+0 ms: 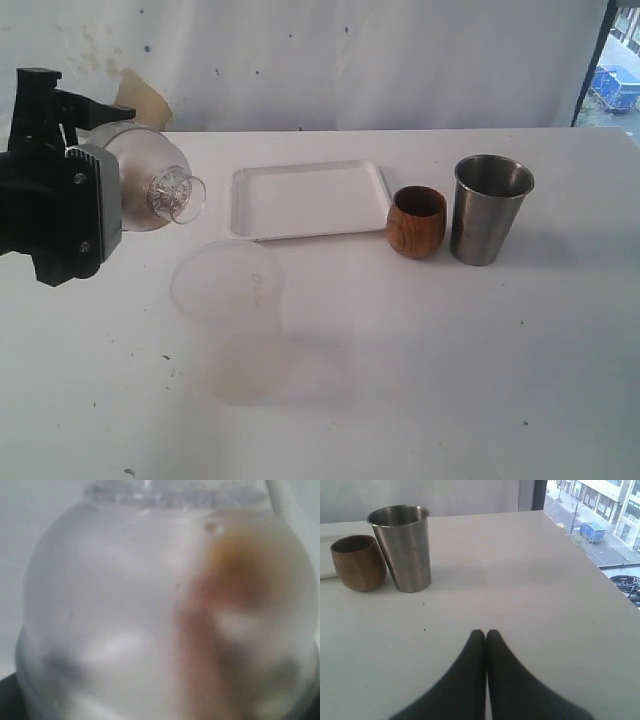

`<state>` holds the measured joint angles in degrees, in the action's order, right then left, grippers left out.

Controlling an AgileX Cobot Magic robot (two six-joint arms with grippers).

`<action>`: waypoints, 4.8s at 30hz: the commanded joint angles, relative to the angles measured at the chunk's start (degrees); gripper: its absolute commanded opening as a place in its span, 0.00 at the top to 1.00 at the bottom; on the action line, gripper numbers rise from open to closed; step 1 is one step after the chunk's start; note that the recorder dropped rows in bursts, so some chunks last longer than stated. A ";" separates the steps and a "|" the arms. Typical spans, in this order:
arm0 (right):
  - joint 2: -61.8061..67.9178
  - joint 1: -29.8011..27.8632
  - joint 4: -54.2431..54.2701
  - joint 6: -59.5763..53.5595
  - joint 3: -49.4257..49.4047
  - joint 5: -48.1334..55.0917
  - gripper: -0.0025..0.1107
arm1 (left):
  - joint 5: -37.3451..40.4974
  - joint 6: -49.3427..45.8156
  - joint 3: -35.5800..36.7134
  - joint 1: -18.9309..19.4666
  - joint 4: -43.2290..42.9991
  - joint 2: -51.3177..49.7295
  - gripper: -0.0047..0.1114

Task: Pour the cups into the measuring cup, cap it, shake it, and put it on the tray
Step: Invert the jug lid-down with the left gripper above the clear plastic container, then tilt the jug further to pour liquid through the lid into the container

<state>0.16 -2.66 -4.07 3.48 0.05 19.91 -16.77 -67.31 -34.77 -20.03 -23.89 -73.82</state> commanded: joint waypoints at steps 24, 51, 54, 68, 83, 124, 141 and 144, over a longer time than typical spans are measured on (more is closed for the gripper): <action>-0.16 0.31 -0.36 -0.05 -0.05 -0.33 0.98 | -8.92 -21.86 -2.66 -0.24 7.74 -2.92 0.96; -0.16 0.30 -0.36 -1.29 -0.05 -0.33 0.98 | -5.93 -33.81 -8.00 -0.24 9.79 -5.65 0.96; -0.16 0.30 -0.36 -1.29 -0.05 -0.33 0.98 | -5.93 -35.18 -8.00 -0.24 9.71 -5.65 0.96; -0.16 0.30 -0.36 -1.29 -0.05 -0.33 0.98 | -7.66 -36.68 -8.00 -0.24 4.69 -5.54 0.96; -0.16 0.30 -0.36 -1.29 -0.05 -0.33 0.98 | -8.88 -38.61 -8.00 -1.30 2.60 -5.54 0.96; -0.16 0.30 -0.36 -1.29 -0.05 -0.33 0.98 | -12.47 -45.61 -8.00 -4.05 -0.50 -5.47 0.96; -0.16 0.30 -0.36 -1.29 -0.05 -0.33 0.98 | -12.09 -46.81 -8.00 -4.05 -4.92 -5.47 0.96; -0.16 0.30 -0.36 -1.29 -0.05 -0.33 0.98 | -11.96 -46.91 -8.15 -4.05 -5.20 -5.47 0.96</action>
<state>0.16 -2.66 -4.07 2.45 0.05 19.91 -26.98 -113.98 -42.12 -23.94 -28.79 -79.91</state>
